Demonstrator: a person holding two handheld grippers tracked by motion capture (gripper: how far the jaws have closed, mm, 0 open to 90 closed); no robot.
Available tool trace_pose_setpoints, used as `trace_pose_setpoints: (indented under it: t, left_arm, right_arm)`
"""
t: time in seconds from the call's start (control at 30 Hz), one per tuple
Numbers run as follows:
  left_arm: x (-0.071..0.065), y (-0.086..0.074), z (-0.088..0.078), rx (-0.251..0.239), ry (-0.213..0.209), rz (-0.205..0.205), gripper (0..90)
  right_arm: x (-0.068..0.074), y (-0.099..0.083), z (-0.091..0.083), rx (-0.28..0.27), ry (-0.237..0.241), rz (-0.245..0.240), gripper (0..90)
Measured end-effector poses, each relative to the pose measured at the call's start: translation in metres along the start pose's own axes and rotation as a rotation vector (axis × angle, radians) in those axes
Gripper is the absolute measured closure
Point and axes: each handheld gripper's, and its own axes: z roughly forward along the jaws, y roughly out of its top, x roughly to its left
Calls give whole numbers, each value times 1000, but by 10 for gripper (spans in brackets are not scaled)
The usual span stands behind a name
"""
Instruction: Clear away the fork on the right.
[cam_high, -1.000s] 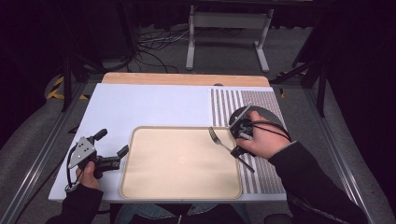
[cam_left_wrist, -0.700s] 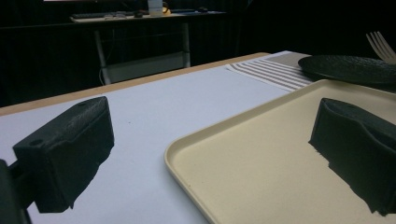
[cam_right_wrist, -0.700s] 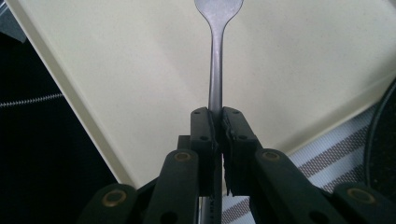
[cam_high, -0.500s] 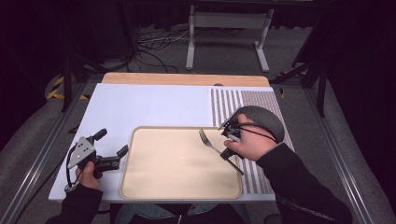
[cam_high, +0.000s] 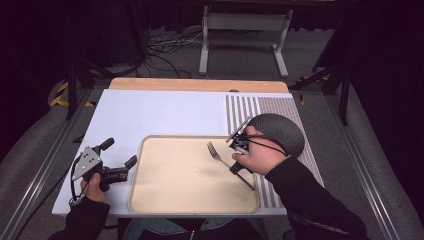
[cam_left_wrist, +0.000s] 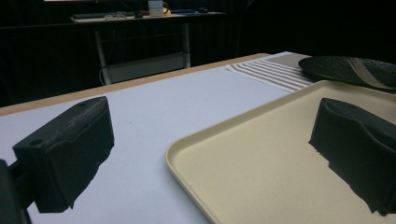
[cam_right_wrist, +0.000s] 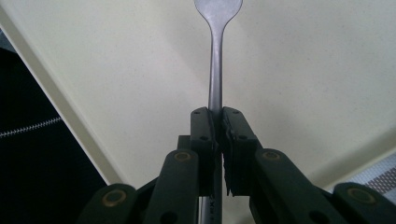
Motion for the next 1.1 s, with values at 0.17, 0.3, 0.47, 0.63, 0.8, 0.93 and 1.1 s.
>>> trace_pose_setpoints:
  t: [0.17,0.3,0.47,0.63,0.8,0.93,1.1]
  left_arm:
    - [0,0,0,-1,1,-1,2]
    - [0,0,0,1,0,-1,2]
    - [0,0,0,0,0,-2,1]
    - [0,0,0,0,1,-2,2]
    - [0,0,0,0,0,-1,2]
    - [1,0,0,-2,-1,-1,1]
    - [1,0,0,-1,-2,-1,2]
  right_arm:
    - [2,1,7,-6,3,34,841]
    - [2,1,12,11,2,46,841]
    - [4,1,20,26,9,56,841]
    - [4,1,25,40,13,69,840]
    - [5,0,30,46,10,84,840]
    - [5,0,32,52,11,85,840]
    - [5,0,35,60,13,99,840]
